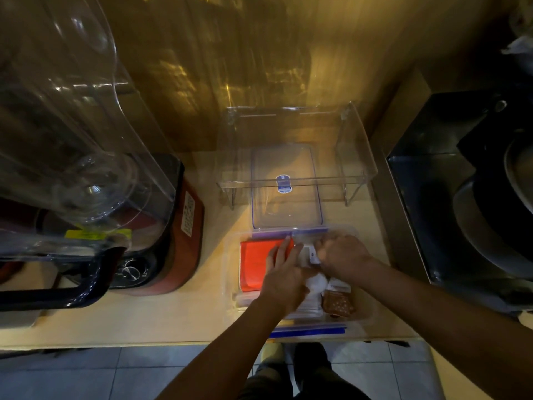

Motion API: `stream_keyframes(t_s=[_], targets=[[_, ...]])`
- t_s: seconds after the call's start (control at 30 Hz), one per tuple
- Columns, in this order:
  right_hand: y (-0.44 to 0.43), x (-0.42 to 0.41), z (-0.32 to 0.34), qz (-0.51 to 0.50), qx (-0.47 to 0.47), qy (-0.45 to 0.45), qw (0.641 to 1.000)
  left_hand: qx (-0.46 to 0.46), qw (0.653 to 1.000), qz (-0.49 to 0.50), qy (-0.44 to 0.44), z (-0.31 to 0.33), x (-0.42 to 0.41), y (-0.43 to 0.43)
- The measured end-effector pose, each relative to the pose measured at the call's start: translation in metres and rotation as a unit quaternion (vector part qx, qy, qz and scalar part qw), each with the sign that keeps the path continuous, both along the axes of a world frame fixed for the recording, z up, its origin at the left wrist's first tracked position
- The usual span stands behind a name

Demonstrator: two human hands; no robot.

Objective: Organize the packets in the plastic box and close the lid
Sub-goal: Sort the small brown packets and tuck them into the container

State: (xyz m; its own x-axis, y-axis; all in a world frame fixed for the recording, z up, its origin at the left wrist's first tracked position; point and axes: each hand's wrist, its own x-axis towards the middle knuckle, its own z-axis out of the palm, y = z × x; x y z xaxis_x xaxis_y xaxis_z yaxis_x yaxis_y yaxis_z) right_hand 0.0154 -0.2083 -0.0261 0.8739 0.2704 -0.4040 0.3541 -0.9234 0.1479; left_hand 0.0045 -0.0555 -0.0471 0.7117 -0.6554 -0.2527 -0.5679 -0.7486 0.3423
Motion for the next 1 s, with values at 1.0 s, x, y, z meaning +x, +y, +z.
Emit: stream_keyframes(t_s=[1.0], targets=[[-0.003, -0.02, -0.005, -0.041, 0.15, 0.109, 0.982, 0.0, 0.999, -0.046, -0.011, 0.005, 0.025, 0.042]])
